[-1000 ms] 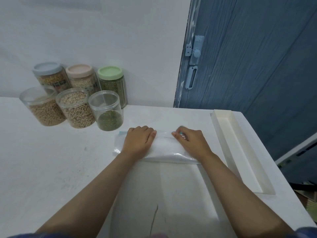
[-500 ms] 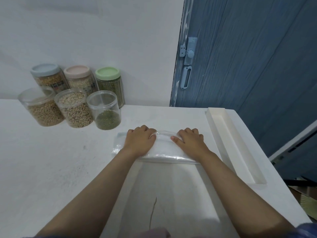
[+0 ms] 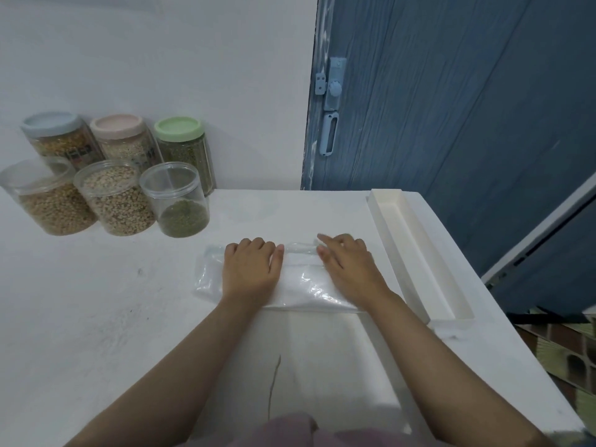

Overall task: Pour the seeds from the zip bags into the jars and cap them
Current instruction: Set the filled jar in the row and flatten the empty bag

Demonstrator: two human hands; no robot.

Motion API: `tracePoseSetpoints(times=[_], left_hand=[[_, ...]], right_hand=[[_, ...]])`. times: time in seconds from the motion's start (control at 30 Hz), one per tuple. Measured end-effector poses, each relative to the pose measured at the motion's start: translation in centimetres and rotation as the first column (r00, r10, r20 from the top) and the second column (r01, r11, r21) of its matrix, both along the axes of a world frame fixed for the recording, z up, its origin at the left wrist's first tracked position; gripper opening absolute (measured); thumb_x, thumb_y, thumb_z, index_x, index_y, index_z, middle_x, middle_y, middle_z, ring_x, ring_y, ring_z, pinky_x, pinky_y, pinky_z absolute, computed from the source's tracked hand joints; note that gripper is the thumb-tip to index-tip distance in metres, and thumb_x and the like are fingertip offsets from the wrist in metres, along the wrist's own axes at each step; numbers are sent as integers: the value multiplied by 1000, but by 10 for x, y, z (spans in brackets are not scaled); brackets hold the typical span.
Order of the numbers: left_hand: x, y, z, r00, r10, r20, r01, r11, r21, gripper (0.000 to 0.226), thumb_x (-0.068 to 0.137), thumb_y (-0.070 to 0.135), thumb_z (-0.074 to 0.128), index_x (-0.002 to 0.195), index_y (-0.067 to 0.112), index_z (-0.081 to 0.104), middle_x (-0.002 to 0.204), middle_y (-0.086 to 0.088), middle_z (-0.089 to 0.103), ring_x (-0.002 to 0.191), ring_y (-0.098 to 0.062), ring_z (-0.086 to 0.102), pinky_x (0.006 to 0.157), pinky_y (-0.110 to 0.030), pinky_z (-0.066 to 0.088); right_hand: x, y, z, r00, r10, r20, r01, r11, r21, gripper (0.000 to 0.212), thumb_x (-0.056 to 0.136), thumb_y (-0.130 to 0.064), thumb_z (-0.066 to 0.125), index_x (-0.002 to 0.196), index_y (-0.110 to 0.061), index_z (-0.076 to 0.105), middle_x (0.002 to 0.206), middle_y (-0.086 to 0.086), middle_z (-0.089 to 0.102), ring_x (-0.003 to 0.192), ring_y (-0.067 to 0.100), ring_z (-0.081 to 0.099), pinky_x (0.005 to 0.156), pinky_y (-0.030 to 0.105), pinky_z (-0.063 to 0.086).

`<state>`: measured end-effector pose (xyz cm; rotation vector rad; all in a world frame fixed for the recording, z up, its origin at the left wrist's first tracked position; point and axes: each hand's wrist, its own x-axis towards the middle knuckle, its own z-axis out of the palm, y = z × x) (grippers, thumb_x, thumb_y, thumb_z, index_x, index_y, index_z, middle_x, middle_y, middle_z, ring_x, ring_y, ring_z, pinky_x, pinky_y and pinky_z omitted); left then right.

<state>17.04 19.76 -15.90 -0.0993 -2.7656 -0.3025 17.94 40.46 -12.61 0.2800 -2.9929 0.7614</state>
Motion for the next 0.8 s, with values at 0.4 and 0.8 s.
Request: tracePoseSetpoints(times=[0.4, 0.8], left_hand=[[16, 0, -10, 995, -18, -100, 22, 999, 40, 50, 98, 41, 23, 91, 21, 68, 88, 2, 66, 79, -27, 58, 81, -37, 31], [36, 2, -13, 986, 19, -164, -20, 1000, -5, 42, 96, 37, 34, 75, 17, 64, 75, -1, 57, 76, -28, 54, 74, -40, 37]], right_hand=[[-26, 63, 23, 874, -451, 178, 417, 887, 200, 23, 92, 0, 43, 111, -8, 53, 119, 12, 59, 96, 30, 53, 78, 34, 46], [-58, -8, 37, 936, 174, 307, -192, 981, 29, 35, 103, -18, 43, 130, -21, 65, 136, -4, 61, 126, 18, 52, 100, 26, 39]])
